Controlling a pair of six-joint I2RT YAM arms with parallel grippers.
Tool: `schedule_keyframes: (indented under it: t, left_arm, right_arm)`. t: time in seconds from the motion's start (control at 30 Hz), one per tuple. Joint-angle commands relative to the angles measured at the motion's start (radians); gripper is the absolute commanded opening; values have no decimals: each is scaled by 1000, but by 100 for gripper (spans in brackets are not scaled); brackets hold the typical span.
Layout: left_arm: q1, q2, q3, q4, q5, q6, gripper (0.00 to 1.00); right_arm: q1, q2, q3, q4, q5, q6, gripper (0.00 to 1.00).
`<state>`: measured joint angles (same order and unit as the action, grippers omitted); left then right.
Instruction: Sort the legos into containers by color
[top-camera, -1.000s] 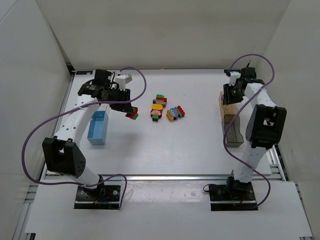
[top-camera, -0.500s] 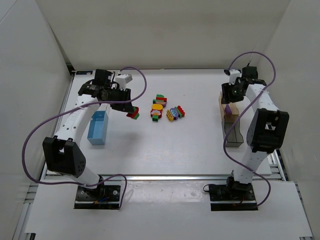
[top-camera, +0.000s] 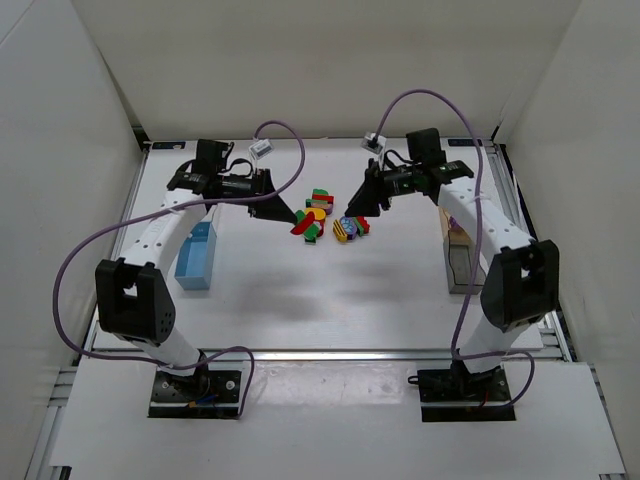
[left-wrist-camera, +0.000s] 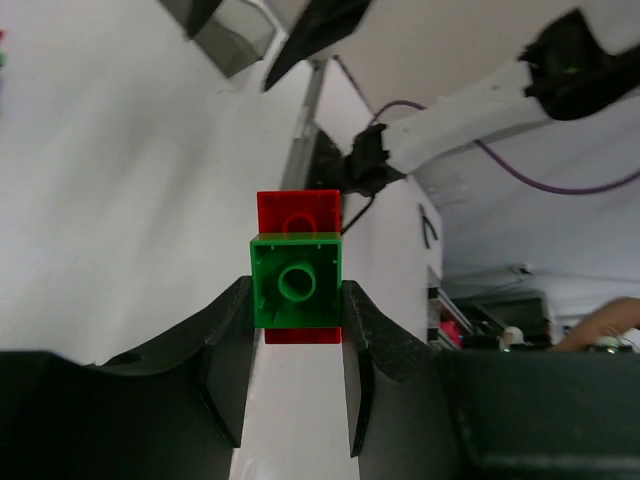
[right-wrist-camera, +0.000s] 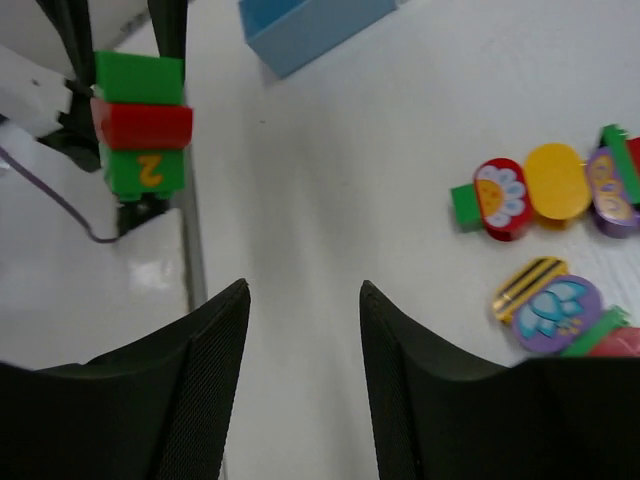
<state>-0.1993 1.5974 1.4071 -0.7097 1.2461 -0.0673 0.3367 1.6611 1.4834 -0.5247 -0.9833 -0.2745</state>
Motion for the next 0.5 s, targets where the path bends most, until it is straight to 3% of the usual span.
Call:
schedule_keyframes:
  t: [0.0,0.03,0.2,0.47]
  left_arm:
    - [9,-11,-40,236,265,-166,13]
    - [12,-19,-45,251,260,-169,13]
    - [31,-42,-89,460,225,-310,13]
    - [34,-25,-88,478,170,-272,13]
  right_arm:
    - [-2,48,17,173,-216,252,52]
    - [-2,63,15,201,-235,338,51]
    - [15,88,15,287,-304,426,50]
    - [64,86,38,302,-367,466,52]
